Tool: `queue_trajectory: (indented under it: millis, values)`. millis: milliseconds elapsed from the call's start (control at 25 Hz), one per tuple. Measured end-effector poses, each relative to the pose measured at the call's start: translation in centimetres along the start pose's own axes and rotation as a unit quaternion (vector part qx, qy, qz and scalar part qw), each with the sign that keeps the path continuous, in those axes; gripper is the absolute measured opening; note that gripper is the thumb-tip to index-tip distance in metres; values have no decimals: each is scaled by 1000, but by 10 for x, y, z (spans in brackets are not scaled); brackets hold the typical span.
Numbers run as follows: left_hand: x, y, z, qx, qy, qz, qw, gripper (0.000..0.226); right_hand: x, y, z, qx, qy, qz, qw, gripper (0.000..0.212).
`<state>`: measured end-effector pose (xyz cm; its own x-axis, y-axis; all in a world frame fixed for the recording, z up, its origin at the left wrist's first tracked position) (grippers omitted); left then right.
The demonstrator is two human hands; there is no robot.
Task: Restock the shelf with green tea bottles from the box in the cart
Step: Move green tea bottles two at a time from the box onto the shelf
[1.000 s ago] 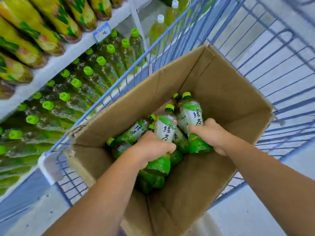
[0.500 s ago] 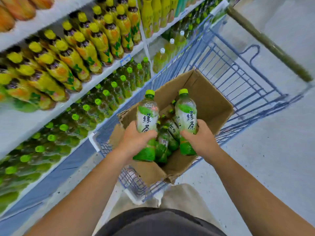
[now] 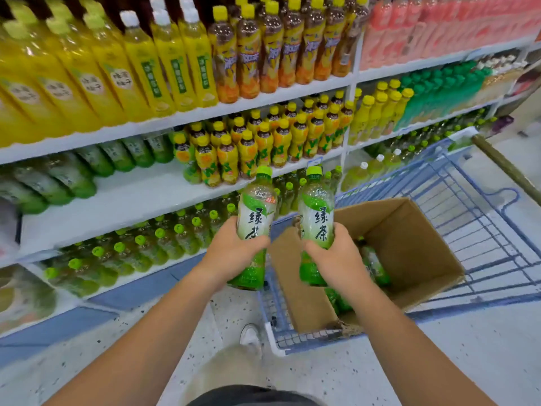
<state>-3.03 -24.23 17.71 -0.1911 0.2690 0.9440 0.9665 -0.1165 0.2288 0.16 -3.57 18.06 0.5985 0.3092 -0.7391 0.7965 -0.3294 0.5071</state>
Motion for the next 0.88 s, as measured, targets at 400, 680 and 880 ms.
queue_trajectory:
  millis: [400,680,880]
  values:
    - [-33,88,-151,157,17,-6,987,31,-56,67,134,-92,35,-83,992,33]
    - [-80,91,-278,196,-7,-11,980,32,-112,83,255,-88,86,-122,985,39]
    - [-110,61,-354,187,-40,-4,982,25,-148,73,341,-77,71,-117,988,31]
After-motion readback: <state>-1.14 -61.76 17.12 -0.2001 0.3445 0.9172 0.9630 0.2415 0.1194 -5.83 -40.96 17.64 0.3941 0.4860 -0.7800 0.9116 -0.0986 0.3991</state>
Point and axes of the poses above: each hand's wrist, its own y-axis away from the middle knuckle, its own z-axis out of the palm, x = y × z, the point moved 4 cm from there along -y, towards the middle knuckle, and after that the axes turned 13 degrees about z, right-handed, at the moved point
